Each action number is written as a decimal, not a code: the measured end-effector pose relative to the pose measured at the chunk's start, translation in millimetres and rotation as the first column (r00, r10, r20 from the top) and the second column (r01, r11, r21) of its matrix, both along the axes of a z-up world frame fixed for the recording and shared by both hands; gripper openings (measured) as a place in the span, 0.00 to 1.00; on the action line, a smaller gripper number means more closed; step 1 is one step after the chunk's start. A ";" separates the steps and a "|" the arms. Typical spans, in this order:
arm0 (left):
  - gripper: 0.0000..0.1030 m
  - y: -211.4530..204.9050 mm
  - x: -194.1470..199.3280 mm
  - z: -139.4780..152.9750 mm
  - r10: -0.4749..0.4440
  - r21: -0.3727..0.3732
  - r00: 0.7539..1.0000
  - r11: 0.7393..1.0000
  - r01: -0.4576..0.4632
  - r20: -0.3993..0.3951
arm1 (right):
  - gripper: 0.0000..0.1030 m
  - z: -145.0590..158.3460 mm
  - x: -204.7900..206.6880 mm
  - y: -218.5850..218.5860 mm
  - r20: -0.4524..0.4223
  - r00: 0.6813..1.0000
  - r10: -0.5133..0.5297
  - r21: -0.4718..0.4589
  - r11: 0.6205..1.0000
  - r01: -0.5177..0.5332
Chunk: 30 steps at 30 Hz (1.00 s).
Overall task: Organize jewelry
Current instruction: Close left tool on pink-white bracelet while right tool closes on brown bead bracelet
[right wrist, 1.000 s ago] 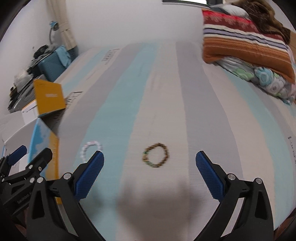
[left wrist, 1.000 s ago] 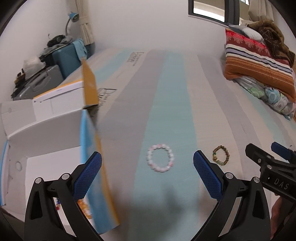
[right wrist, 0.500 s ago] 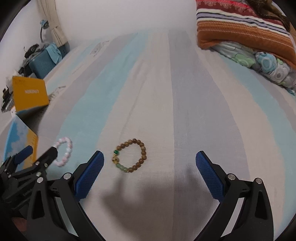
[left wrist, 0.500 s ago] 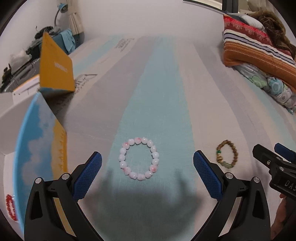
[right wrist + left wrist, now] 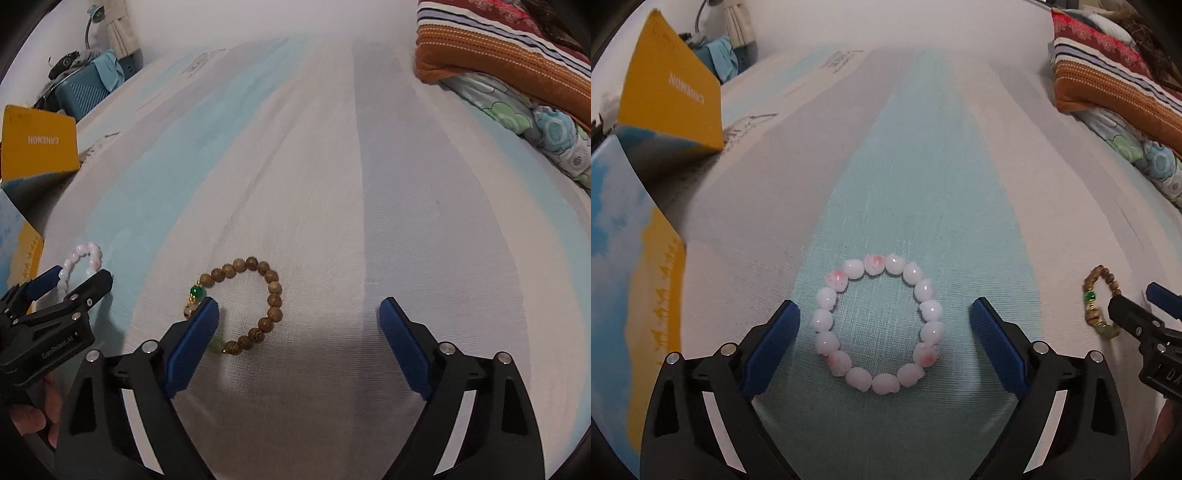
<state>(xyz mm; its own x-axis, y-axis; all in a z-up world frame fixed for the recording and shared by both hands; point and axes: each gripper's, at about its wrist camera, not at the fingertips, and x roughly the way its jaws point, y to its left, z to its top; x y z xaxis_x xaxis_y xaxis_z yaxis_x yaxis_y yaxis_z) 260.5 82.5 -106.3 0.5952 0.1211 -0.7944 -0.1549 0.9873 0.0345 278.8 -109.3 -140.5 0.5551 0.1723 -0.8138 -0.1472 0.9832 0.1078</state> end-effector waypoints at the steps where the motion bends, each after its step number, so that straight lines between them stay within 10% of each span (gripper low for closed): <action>1: 0.89 -0.4 0.0 -0.5 -0.002 0.005 1.000 1.000 0.002 0.004 | 0.78 -4.6 0.6 1.8 -0.005 1.000 0.001 -0.013 1.000 -0.001; 8: 0.75 -1.4 -7.2 -1.4 -0.007 0.022 1.000 1.000 0.007 0.022 | 0.56 -8.1 -3.5 4.9 0.028 1.000 0.001 -0.044 0.999 0.000; 18: 0.27 -4.1 -15.2 1.4 -0.040 0.021 0.999 0.999 0.040 0.011 | 0.14 -6.5 -6.7 10.1 0.038 0.999 0.027 -0.072 0.997 -0.025; 30: 0.19 0.1 -24.6 10.5 -0.080 -0.069 0.997 0.994 0.081 0.005 | 0.07 2.6 -15.9 5.3 0.064 0.998 0.020 -0.048 0.999 -0.017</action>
